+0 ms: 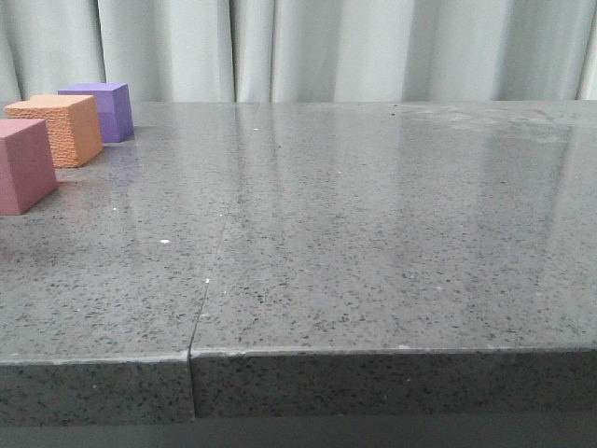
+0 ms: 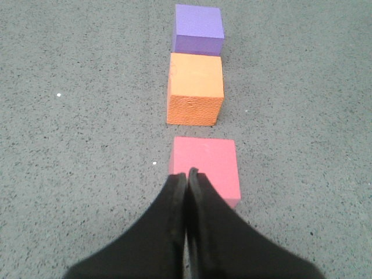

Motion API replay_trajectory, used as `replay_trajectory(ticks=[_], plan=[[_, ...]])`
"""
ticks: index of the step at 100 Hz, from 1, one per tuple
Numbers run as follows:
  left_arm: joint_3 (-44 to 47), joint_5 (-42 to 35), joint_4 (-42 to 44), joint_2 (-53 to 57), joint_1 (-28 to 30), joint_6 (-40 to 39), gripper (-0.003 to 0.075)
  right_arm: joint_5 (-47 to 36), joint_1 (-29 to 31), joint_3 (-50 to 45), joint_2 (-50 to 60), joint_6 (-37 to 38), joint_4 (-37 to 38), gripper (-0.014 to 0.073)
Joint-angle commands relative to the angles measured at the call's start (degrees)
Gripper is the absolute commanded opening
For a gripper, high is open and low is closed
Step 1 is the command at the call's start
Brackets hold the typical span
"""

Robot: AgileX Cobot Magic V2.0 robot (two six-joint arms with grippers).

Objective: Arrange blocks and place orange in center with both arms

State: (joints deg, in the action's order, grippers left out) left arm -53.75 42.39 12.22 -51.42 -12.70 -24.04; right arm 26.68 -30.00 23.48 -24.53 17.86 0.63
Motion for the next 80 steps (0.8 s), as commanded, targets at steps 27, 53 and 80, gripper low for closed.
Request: replay_trajectory(ticks=[27,53,80], plan=[[8.9,-3.2,-0.3,10.2,0.1,-0.5,-0.0020,-3.8,-0.2,1.4,-0.1,-0.5,0.5,-0.0070],[14.6,-4.0,3.2,16.1,0.1,-2.0,-0.0020,-3.8,-0.2,1.4,-0.1,-0.5,0.5,-0.0070],[18.6,-8.8,4.5,20.8,0.1,-1.4,-0.0020,-3.8,-0.2,1.4,-0.1,-0.5,0.5,-0.0070]])
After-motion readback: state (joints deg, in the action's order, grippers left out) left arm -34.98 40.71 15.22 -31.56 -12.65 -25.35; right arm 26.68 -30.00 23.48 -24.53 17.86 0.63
